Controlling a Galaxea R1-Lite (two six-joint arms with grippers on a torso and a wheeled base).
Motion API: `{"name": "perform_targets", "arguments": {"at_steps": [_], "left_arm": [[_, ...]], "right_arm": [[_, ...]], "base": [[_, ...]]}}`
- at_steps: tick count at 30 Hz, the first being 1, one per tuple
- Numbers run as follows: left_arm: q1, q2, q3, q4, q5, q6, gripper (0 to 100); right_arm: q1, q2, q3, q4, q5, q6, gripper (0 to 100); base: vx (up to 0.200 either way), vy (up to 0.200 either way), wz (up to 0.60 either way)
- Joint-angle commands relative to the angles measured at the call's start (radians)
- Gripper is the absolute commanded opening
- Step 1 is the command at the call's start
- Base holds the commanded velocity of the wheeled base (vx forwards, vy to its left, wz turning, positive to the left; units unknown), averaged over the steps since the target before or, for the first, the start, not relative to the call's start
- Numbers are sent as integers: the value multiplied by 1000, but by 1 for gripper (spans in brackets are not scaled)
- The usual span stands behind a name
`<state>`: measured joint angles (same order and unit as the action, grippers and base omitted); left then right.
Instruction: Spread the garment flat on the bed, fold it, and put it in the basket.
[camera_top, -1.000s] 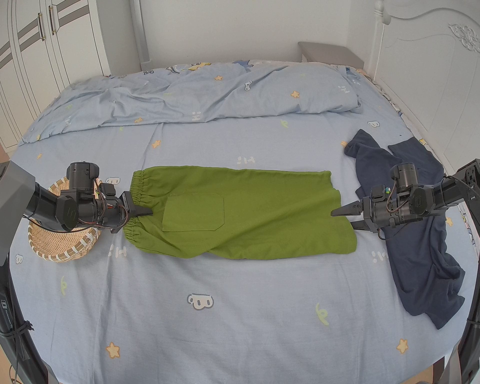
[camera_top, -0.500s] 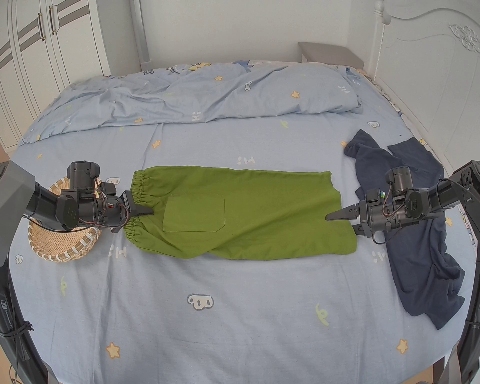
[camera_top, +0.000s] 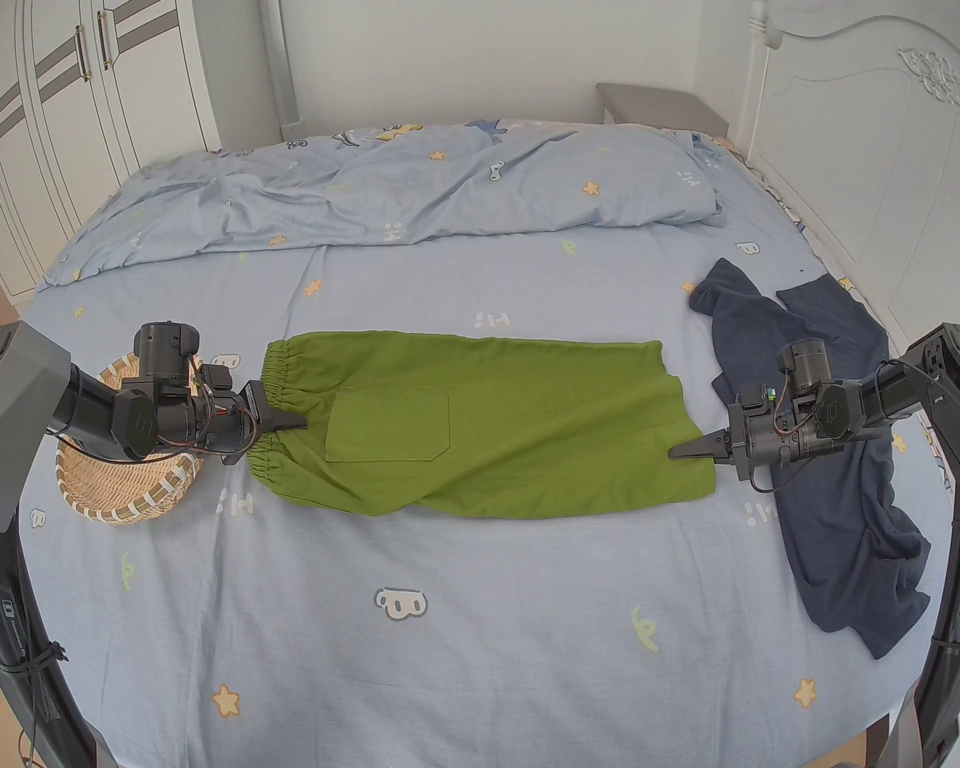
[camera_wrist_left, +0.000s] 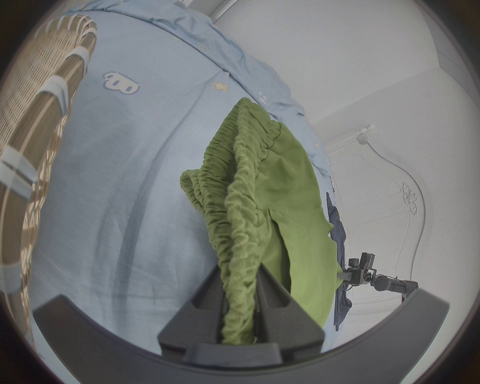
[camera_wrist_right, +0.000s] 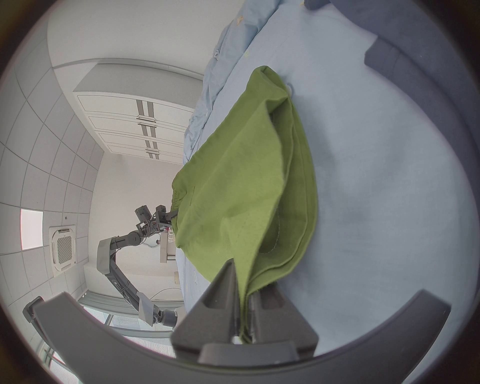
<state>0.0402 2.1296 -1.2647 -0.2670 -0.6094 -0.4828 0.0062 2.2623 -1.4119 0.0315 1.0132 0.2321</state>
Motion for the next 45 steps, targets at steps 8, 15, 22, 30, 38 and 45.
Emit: {"name": "perform_targets", "arguments": {"at_steps": [8,15,22,30,38,45], "left_arm": [[1,3,-117,241,5,-7,0],[9,-23,-194,493,10,33,0],[30,-92,-48,569,16,127,0],[59,-235,292,545,13,211,0],[83,-405,541,450,14,213,0],[72,-476,703,348,14,213,0]], "right_arm": [[-9,-135,18,87,-2,19,0],[-9,-256,53,208,1,7,0],[-12,-349,179,214,-1,7,0],[0,-418,524,200,-1,-126,0],[9,-463,746,182,1,-177,0],[17,-488,896,44,-1,-177,0]], "base": [[0,0,0],[0,0,0],[0,0,0],[0,0,0],[0,0,0],[0,0,0]]}}
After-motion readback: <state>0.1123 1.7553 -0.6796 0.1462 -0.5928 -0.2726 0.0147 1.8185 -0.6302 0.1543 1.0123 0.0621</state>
